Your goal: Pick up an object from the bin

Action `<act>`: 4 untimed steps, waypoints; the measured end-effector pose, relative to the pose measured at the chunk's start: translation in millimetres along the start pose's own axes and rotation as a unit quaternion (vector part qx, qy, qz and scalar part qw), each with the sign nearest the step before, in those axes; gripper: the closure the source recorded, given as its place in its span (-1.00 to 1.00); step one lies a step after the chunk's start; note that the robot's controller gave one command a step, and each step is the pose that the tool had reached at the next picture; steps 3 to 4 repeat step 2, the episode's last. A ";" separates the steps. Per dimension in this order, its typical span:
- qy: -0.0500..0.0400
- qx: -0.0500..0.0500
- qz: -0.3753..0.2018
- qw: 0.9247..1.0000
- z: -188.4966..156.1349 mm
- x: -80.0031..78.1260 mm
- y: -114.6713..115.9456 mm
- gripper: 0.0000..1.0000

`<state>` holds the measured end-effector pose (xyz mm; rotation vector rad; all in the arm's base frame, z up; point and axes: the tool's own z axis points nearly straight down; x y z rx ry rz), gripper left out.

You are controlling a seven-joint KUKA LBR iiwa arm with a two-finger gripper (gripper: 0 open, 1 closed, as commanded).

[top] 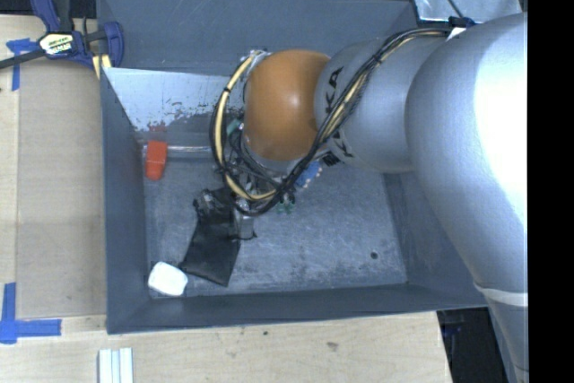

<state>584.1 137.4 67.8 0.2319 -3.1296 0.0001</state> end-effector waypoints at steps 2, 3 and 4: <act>-0.004 0.000 -0.008 1.000 -158.6 -13.1 1.1 1.00; -0.004 0.000 -0.008 1.000 -158.6 -13.1 1.1 1.00; -0.004 0.000 -0.008 1.000 -158.6 -13.1 1.1 1.00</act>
Offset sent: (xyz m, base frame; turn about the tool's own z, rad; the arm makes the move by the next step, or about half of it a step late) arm 0.0000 0.0000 0.0000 0.0000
